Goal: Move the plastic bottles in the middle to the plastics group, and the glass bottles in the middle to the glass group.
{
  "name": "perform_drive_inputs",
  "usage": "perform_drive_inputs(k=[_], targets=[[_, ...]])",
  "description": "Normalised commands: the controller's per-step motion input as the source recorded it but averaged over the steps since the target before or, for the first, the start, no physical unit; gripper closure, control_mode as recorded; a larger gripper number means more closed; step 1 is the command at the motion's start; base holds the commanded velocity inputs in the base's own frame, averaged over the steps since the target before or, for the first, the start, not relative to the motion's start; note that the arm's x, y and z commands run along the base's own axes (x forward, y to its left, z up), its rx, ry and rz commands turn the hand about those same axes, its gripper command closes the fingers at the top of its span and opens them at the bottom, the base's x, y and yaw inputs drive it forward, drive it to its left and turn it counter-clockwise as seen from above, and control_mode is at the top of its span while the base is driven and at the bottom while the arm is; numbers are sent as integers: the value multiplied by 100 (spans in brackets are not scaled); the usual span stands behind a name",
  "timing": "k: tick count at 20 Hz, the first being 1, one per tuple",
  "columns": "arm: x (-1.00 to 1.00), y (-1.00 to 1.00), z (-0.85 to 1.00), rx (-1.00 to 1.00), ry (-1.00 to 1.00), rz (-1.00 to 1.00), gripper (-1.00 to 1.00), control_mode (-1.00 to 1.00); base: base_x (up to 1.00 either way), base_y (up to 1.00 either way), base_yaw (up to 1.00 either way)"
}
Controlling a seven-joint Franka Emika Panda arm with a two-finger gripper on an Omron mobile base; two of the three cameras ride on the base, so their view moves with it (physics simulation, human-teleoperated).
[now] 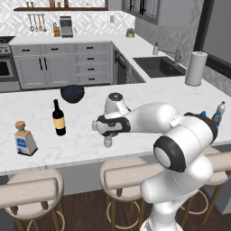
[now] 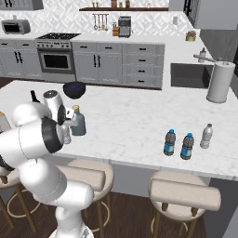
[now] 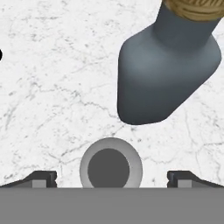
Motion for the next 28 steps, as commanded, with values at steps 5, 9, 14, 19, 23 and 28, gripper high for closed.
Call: perform_drive_inputs(k=[5, 9, 14, 19, 23, 28], targets=[[14, 0, 0, 0, 0, 0, -100, -100, 0, 0, 0], [0, 0, 0, 0, 0, 0, -100, -100, 0, 0, 0], [0, 0, 0, 0, 0, 0, 100, -100, 0, 0, 0], [-10, -4, 6, 0, 0, 0, 100, -100, 0, 0, 0], [-41, -23, 41, 0, 0, 0, 100, -100, 0, 0, 0], [-58, -71, 60, 0, 0, 0, 100, -100, 0, 0, 0]])
